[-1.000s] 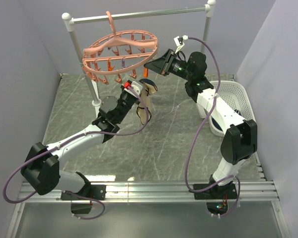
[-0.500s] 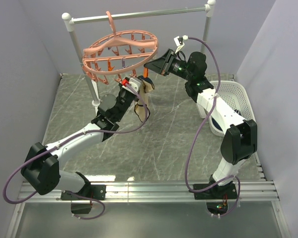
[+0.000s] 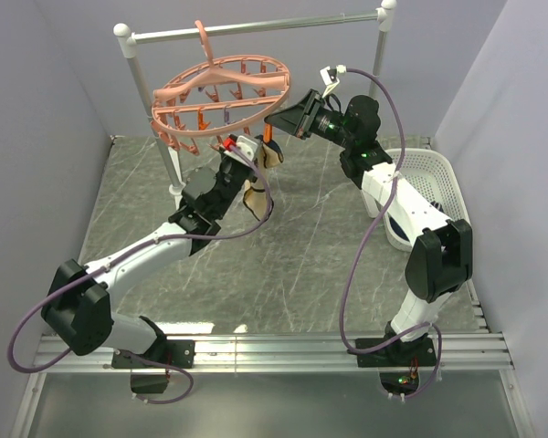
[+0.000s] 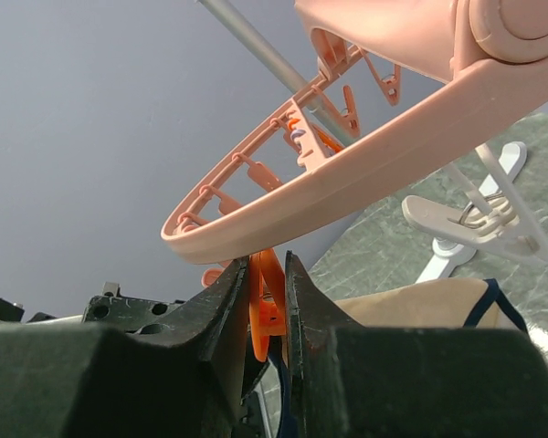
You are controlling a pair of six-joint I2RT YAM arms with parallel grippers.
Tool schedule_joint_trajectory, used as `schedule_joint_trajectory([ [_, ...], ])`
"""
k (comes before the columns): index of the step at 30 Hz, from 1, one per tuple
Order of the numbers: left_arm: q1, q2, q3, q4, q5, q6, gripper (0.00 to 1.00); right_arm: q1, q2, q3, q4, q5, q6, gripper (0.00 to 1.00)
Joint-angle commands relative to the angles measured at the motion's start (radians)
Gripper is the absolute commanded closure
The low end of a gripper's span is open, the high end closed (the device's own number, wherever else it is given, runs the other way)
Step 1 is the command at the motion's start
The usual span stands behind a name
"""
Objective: Clip the underwear to the hanger
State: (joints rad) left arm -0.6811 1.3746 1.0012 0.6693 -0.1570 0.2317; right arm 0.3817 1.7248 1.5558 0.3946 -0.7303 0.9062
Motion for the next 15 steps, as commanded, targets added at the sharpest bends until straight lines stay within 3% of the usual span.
schedule_joint_trajectory([
  [1,0.003,0.009,0.059,0.013,-0.013,-0.037,1.0,0.005,0.012,0.015,0.035,0.028,0.034,1.0],
  [15,0.003,0.024,0.097,-0.03,-0.026,-0.097,1.0,0.006,0.009,-0.003,0.053,0.025,0.02,1.0],
])
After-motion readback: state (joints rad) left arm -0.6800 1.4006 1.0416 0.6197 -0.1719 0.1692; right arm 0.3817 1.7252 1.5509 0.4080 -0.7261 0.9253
